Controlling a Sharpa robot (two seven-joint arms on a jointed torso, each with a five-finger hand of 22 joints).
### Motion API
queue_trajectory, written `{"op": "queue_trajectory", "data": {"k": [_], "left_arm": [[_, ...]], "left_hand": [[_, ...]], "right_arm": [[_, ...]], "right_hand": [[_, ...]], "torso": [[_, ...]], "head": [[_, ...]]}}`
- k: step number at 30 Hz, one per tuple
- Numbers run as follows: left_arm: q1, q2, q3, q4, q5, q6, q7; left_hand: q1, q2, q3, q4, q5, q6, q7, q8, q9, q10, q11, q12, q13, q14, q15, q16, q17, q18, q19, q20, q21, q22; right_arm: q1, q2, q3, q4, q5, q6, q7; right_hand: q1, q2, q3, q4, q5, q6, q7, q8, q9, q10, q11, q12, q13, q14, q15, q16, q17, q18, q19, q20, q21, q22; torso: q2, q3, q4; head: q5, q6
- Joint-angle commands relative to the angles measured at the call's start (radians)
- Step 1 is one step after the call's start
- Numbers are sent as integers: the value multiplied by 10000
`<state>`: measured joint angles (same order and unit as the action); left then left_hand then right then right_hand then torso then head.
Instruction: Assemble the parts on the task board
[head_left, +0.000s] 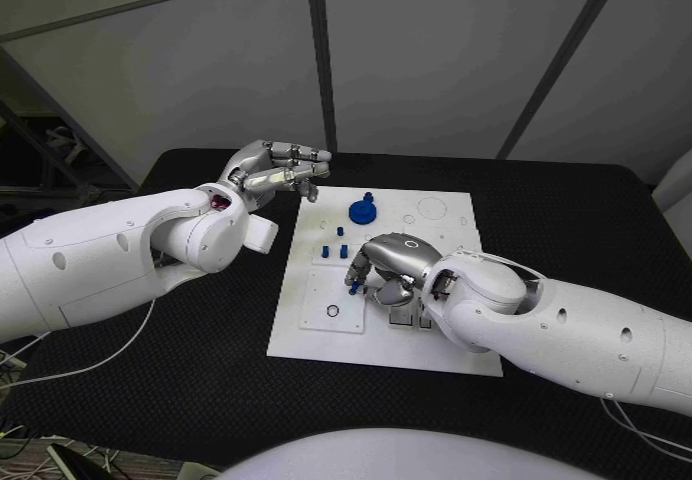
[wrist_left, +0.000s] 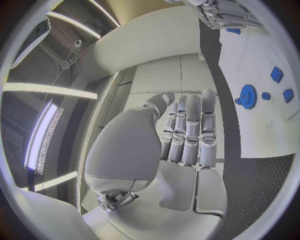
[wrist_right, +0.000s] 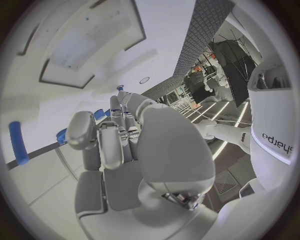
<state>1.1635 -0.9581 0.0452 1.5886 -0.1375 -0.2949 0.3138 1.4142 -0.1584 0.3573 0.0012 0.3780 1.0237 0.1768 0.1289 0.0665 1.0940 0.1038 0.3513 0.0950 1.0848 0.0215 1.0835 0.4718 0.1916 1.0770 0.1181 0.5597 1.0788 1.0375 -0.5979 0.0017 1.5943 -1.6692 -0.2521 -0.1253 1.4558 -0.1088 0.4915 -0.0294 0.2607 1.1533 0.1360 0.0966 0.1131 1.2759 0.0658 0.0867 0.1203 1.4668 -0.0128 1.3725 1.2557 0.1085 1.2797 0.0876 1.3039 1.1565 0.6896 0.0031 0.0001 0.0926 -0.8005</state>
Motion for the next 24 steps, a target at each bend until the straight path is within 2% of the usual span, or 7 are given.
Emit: {"op": "queue_trajectory", "data": {"k": [1, 6, 17, 21, 22, 24], "left_arm": [[13, 12, 8, 21, 18, 112, 2], [13, 14, 8, 19, 18, 124, -6], [13, 22, 8, 6, 18, 137, -25], [13, 24, 8, 0, 18, 143, -35], [13, 25, 8, -1, 18, 146, -40], [13, 26, 8, -2, 18, 151, -44]], "left_hand": [[-44, 60, -43, -7, -53, -22, 22, -37, -8, -59, -6, 54, 12, -11, 46, -67, -16, -108, -20, 46, -59, -15], [-44, 60, -43, -7, -53, -22, 22, -37, -8, -59, -6, 54, 12, -11, 46, -67, -16, -108, -20, 46, -59, -15], [-44, 60, -43, -7, -53, -22, 22, -37, -8, -59, -6, 54, 12, -11, 46, -67, -16, -108, -20, 46, -59, -15], [-44, 60, -43, -7, -53, -22, 22, -37, -8, -59, -6, 54, 12, -11, 46, -67, -16, -108, -20, 46, -59, -15], [-44, 60, -43, -7, -53, -22, 22, -37, -8, -59, -6, 54, 12, -11, 46, -67, -16, -108, -20, 46, -59, -15], [-44, 60, -43, -7, -53, -22, 22, -37, -8, -59, -6, 54, 12, -11, 46, -67, -16, -108, -20, 46, -59, -15]], "right_arm": [[10, 41, -3, -9, -264, 286, -174], [9, 98, -22, -34, -496, 469, -310], [8, 180, -152, -43, -709, 675, -382], [8, 185, -167, -58, -720, 640, -398], [8, 182, -170, -59, -722, 583, -393], [8, 176, -172, -54, -724, 485, -380]], "right_hand": [[-96, 15, -34, -33, -65, 8, 57, 19, 14, 33, 10, -34, 17, 511, -8, 69, 7, -133, -2, 39, 57, 10], [-115, 22, -48, -30, -95, 8, 57, 17, 18, 32, 11, -39, 24, 511, -5, 76, 12, -132, -9, 44, 55, 7], [-232, 1, -144, -21, -199, -100, 91, -59, 16, -108, 49, -140, 38, 491, 29, 58, -53, -115, -89, 76, 7, -58], [-422, -75, -217, 48, -59, -429, 242, -248, -42, -744, 220, -263, -92, 472, 177, 61, -92, -104, -185, 184, -69, -157], [-521, -158, -232, 85, -26, -708, 363, -351, -104, -1214, 350, -276, -204, 462, 288, 64, -112, -87, -259, 264, -134, -246], [-593, -276, -255, 92, -31, -1118, 412, -367, -209, -1646, 442, -254, -323, 436, 376, 40, -181, -43, -389, 353, -255, -418]], "torso": [[-8, -2, 6], [-3, -2, 1], [0, -4, 1], [-5, -3, -3], [-8, -3, -3], [-9, -2, -5]], "head": [[-7, -16], [-2, -33], [1, -81], [-2, -86], [-3, -88], [-3, -89]]}}
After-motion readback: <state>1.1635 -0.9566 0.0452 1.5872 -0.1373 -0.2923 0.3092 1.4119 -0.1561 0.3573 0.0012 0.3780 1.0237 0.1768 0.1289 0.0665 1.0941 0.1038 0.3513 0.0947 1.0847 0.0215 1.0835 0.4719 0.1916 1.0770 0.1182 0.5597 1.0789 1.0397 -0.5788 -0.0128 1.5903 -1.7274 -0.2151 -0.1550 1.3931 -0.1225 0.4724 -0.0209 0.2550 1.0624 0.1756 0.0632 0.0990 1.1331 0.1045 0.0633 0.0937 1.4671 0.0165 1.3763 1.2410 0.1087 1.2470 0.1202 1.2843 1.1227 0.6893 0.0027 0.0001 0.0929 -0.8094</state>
